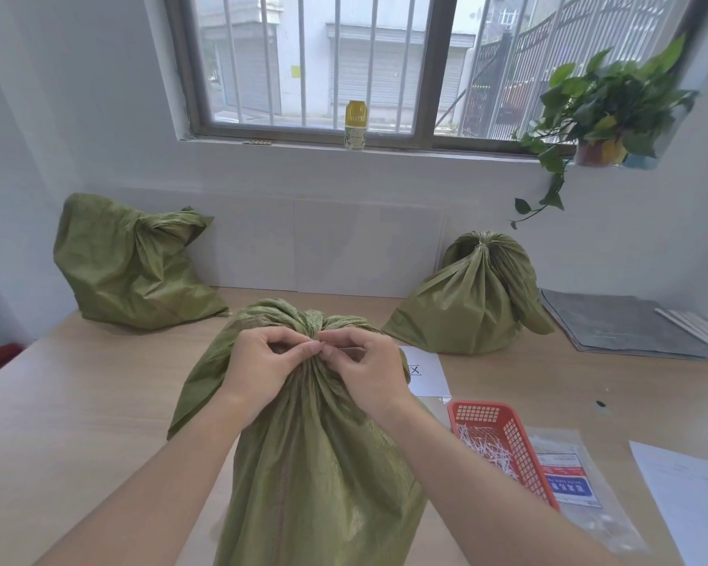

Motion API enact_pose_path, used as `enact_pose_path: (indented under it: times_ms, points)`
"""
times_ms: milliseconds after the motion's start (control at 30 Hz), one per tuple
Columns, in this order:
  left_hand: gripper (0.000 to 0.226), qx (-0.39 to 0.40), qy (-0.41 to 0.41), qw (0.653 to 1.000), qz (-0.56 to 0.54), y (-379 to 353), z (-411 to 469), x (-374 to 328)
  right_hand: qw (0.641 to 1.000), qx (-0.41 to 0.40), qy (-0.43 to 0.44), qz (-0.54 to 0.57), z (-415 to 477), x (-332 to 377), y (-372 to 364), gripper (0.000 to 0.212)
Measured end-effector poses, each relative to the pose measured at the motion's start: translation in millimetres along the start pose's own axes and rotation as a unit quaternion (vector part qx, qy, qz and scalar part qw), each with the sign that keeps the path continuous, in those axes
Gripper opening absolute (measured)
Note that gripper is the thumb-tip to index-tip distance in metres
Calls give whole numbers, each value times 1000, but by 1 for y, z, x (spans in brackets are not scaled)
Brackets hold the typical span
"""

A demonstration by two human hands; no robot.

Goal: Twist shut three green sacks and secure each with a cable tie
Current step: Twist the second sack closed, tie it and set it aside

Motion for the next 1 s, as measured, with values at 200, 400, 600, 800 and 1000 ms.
enact_pose_path:
  times_ms: [200, 400, 600, 800, 1000]
  points:
    - [17, 15, -95, 993, 67, -1, -6, 0, 1000, -19, 3, -22, 0, 3, 0, 13]
    - [14, -24, -204, 966, 158, -3, -8, 2, 999, -29, 6, -15, 0, 4, -1, 20]
    - [8, -45, -251, 945, 204, -4, -3, 8, 1000, -22, 7, -17, -1, 4, 0, 20]
    - [12, -69, -241, 940, 232, 2, 2, 21, 996, -44, -24, 72, -4, 5, 2, 23]
    - [14, -57, -240, 944, 217, 0, 2, 19, 1000, -18, 14, 20, -7, 7, 9, 15]
Point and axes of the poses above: each hand's wrist, its own z-axis towards the middle knuckle, its own y-axis out of the back of the hand, x = y × z, the point moved 1 cm from there along z, towards the middle knuckle, and after that the axes turned 9 degrees about y, right-handed, at the moved point
